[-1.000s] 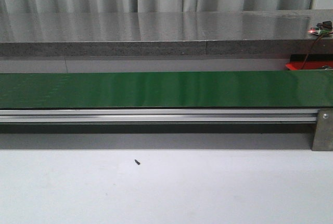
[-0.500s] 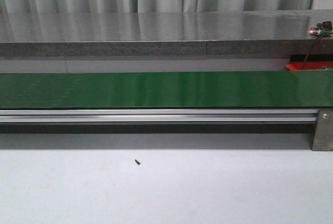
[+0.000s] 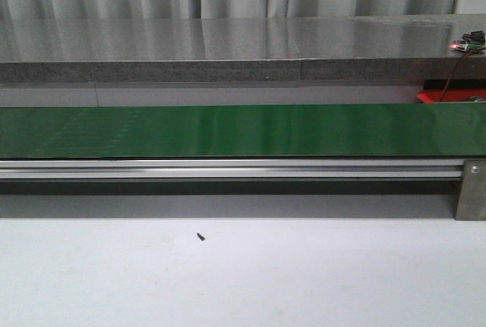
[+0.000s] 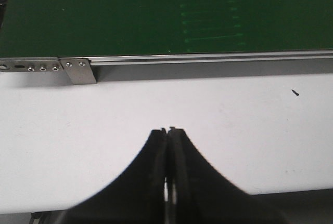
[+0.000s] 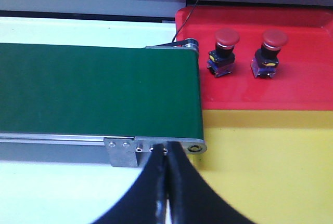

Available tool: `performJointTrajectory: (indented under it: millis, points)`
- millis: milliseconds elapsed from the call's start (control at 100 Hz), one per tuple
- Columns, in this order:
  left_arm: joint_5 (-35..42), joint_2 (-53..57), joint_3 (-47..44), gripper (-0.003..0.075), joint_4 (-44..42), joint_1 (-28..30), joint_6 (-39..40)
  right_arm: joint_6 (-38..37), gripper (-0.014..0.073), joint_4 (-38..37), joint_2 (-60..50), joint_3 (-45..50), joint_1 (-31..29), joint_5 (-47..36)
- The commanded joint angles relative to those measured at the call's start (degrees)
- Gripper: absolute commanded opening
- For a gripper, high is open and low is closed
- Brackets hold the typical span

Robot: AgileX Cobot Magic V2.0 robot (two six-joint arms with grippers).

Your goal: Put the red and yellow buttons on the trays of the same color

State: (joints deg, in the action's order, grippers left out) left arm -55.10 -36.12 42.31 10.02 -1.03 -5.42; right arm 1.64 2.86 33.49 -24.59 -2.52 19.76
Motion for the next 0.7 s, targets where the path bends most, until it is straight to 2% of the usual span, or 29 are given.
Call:
performJointTrajectory:
  millis: [0,690]
  points:
    - [3.13,0.05,1.40,-0.0020,0.93,-0.55,-0.03,0.20,-0.0057,-0.17,-0.14,-1.42,0.13,-5.00]
    - [3.25,0.05,1.40,-0.0020,0.82,-0.55,-0.03,0.20,-0.0057,-0.17,-0.14,-1.42,0.13,-4.60]
